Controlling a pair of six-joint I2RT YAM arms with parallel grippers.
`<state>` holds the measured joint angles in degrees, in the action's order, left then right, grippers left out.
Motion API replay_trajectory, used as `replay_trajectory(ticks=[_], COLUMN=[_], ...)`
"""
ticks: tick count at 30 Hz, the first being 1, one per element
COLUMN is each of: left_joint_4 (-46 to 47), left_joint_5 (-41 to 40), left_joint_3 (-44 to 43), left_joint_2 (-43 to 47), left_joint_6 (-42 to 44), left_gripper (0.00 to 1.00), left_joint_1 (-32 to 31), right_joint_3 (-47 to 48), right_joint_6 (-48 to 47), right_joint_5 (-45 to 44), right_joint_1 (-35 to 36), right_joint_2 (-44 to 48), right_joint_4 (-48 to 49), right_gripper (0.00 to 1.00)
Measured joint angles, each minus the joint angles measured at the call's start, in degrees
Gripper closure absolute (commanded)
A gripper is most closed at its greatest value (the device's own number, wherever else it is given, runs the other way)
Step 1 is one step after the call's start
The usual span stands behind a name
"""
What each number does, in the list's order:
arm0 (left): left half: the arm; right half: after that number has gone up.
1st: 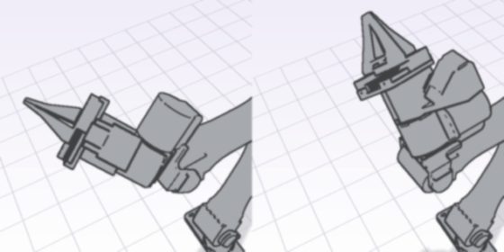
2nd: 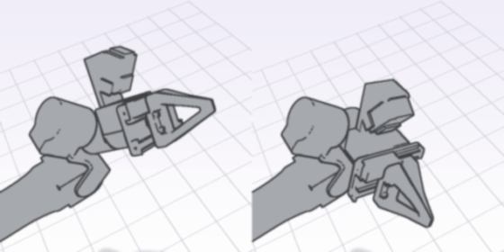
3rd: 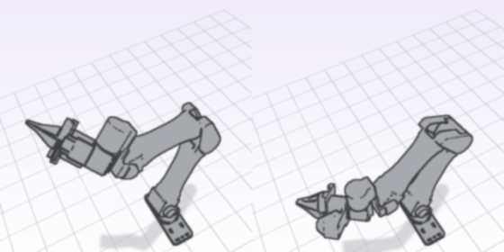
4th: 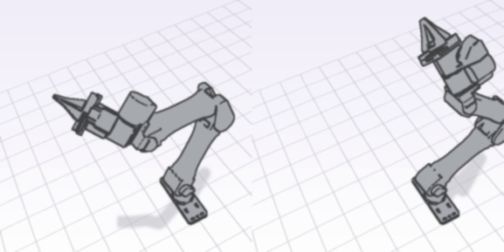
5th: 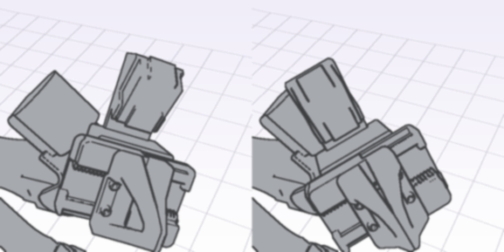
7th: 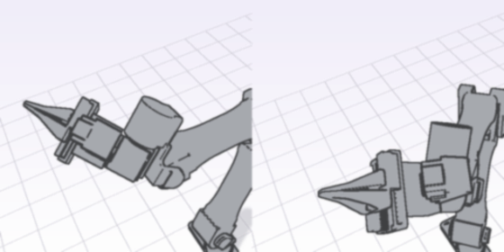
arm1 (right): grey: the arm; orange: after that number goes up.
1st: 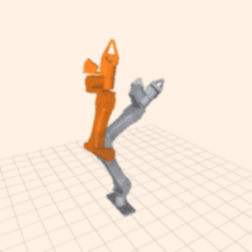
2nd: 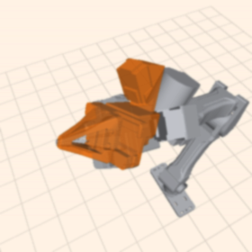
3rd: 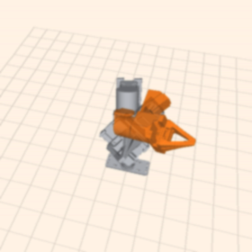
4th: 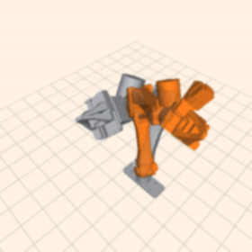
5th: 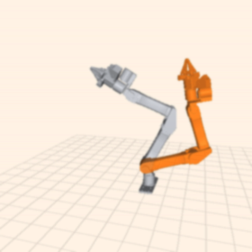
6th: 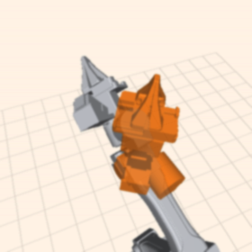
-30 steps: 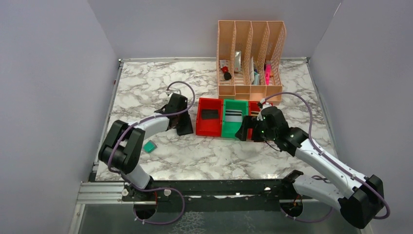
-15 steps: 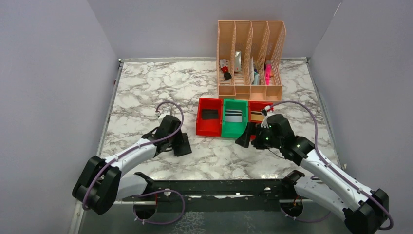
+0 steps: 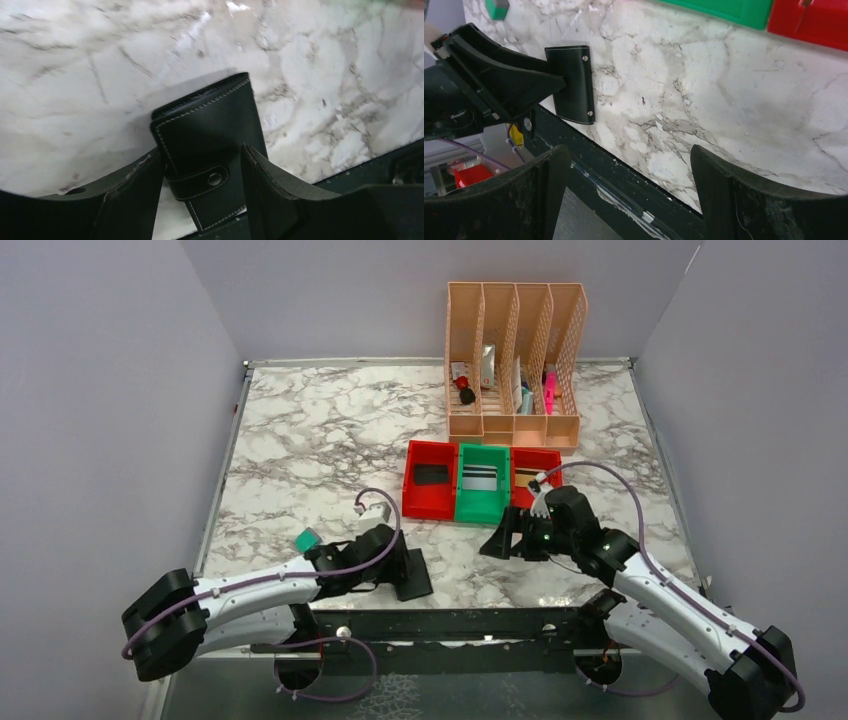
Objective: Take the credit cards out of the card holder
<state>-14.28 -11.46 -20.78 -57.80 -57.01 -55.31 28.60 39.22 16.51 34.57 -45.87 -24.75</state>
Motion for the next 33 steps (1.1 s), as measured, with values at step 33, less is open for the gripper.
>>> replay_trajectory(ticks=[33], left_joint_4=[-1.09], left_joint_5=[-5.51], left_joint_3=[1.09], left_joint_2=[5.49], left_joint_6=[1.49], left_gripper=[0.48], left_joint_1=[-11.19], right_joint_3=[-2.32], right_joint_6=[11.91], right_joint_5=[-9.29], right_joint_1=[24.39], right_joint_2=[-24.44], right_joint_4=[21.70], right_gripper=[0.37])
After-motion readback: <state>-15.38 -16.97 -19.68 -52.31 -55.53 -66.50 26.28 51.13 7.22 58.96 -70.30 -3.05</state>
